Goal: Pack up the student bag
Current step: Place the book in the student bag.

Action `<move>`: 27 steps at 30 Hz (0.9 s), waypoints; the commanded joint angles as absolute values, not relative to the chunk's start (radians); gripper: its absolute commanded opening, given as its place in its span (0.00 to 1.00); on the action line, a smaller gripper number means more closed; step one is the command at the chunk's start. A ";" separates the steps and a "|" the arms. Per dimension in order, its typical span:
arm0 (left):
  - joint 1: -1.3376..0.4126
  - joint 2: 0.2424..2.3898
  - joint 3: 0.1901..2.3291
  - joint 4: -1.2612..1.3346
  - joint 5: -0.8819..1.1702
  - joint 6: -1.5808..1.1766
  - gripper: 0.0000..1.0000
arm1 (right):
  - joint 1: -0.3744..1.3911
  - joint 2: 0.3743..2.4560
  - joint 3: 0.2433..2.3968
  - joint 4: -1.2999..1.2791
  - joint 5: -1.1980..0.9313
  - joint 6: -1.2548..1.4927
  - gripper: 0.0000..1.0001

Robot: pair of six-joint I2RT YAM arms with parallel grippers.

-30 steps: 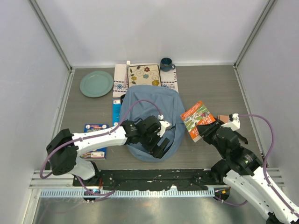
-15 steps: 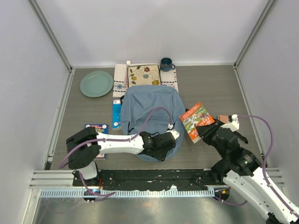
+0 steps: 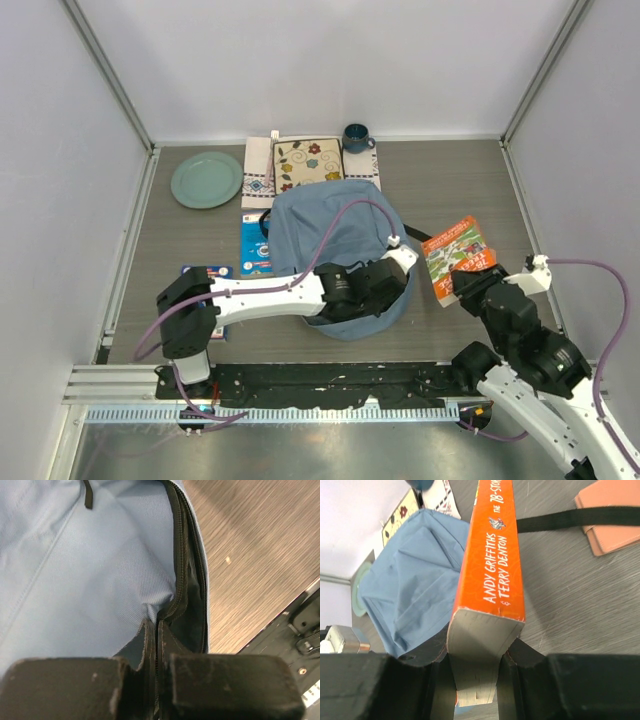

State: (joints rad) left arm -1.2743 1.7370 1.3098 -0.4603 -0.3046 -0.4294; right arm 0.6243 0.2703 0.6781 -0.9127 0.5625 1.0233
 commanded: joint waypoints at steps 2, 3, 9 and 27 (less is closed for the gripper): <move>-1.278 1.804 1.495 -0.426 -0.385 -0.342 0.00 | 0.623 0.239 0.805 -0.943 0.722 1.016 0.01; -1.276 1.810 1.518 -0.434 -0.406 -0.330 0.00 | 0.624 0.239 0.817 -0.949 0.719 1.014 0.01; -1.230 1.812 1.649 -0.494 -0.502 -0.322 0.00 | 0.624 0.229 0.916 -0.994 0.696 1.026 0.01; -1.098 1.666 1.664 -0.434 -0.545 -0.483 0.00 | 0.624 0.204 0.973 -0.898 0.154 1.106 0.01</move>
State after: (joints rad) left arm -1.1030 1.7267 1.6146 -0.5049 -0.4950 -0.4686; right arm 0.6243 0.1925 0.9318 -1.0916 0.3061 1.0725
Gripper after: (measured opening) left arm 0.019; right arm 0.343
